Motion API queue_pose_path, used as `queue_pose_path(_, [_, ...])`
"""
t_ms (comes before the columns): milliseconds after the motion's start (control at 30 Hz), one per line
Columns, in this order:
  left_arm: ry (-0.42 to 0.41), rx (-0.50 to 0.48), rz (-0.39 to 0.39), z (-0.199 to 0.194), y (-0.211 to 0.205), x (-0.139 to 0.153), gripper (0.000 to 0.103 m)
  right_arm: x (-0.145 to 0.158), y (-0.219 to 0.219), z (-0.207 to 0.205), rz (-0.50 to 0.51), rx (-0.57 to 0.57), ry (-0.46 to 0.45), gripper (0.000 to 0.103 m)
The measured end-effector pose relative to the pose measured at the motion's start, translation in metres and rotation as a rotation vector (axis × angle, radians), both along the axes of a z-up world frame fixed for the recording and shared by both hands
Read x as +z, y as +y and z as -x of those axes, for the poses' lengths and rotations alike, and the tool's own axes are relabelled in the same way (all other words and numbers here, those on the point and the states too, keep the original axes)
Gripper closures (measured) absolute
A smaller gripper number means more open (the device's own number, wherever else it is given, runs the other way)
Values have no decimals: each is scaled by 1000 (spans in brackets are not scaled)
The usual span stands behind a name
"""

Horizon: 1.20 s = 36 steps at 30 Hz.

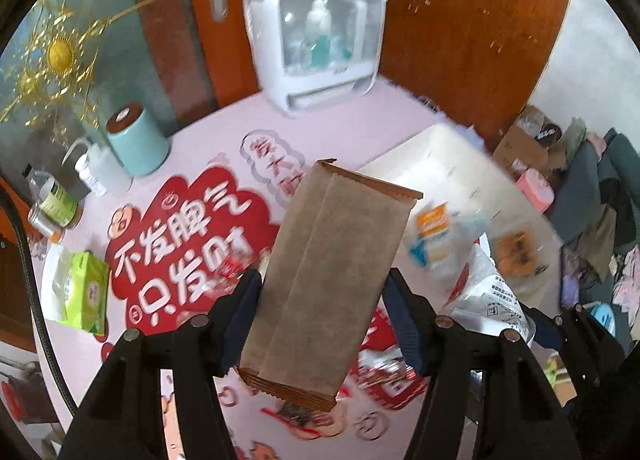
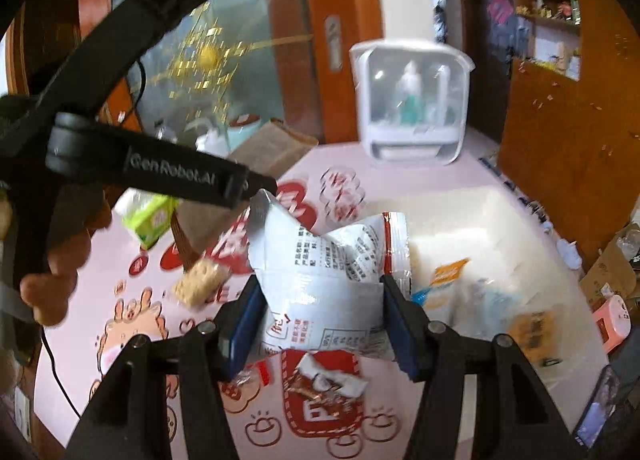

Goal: Organize snacks
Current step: 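Carry both bags into the white tray and open both grippers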

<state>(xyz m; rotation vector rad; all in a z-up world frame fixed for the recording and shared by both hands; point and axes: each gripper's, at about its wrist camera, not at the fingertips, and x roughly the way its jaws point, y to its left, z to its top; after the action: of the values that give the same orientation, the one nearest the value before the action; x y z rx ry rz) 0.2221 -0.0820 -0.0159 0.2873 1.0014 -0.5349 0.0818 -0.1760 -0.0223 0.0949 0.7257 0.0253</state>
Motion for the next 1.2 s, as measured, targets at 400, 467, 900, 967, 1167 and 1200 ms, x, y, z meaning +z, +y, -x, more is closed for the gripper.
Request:
queue_pose_path(400, [-93, 35, 30, 16, -91, 24, 42, 35, -71, 13, 26, -135, -101, 44])
queue_pose_path(467, [-96, 37, 11, 15, -102, 20, 42, 33, -84, 11, 25, -158, -98, 44])
queue_pose_path(900, [-101, 55, -86, -1, -156, -7, 42, 0, -136, -10, 30, -221, -19, 43])
queue_pose_path(967, [-105, 57, -107, -3, -163, -12, 42, -6, -140, -12, 29, -219, -6, 43])
queue_pose_path(1167, [-86, 65, -134, -9, -175, -23, 42, -20, -148, -17, 14, -207, 35, 38])
queue_pose_path(1200, [-84, 63, -139, -9, -177, -25, 42, -22, -150, -17, 19, -208, 40, 38])
